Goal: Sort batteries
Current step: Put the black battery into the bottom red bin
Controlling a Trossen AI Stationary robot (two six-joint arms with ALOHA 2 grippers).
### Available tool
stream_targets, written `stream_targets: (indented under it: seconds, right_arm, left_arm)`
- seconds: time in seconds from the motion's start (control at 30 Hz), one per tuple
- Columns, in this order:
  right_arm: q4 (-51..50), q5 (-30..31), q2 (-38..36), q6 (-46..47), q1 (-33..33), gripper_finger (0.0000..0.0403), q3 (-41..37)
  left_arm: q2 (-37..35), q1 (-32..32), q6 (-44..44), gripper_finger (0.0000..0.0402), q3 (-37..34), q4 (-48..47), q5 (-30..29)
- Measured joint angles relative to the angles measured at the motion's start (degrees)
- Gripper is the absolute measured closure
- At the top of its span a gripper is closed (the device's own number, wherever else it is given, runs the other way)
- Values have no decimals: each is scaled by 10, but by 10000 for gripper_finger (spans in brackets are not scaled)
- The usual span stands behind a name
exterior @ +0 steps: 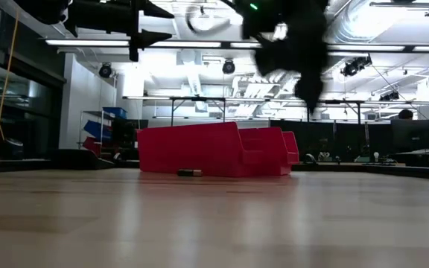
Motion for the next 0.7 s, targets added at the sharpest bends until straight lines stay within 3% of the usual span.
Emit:
stream_targets:
  seconds: [0.07,0.17,0.3,0.53,0.7]
  right_arm:
    - [-27,-15,1,-16,44,133,-49]
    - [-16,-89,1,-22,106,133,-122]
    - [-2,-107,1,2,175,133,-185]
    - [44,-182,11,243,214,132,-256]
    - [58,-182,11,315,227,132,-270]
  left_arm:
    - [0,0,6,188,0,0,0]
    - [0,0,7,188,0,0,0]
    - [0,0,7,188,0,0,0]
    - [0,0,7,188,0,0,-1]
    - [0,0,7,188,0,0,-2]
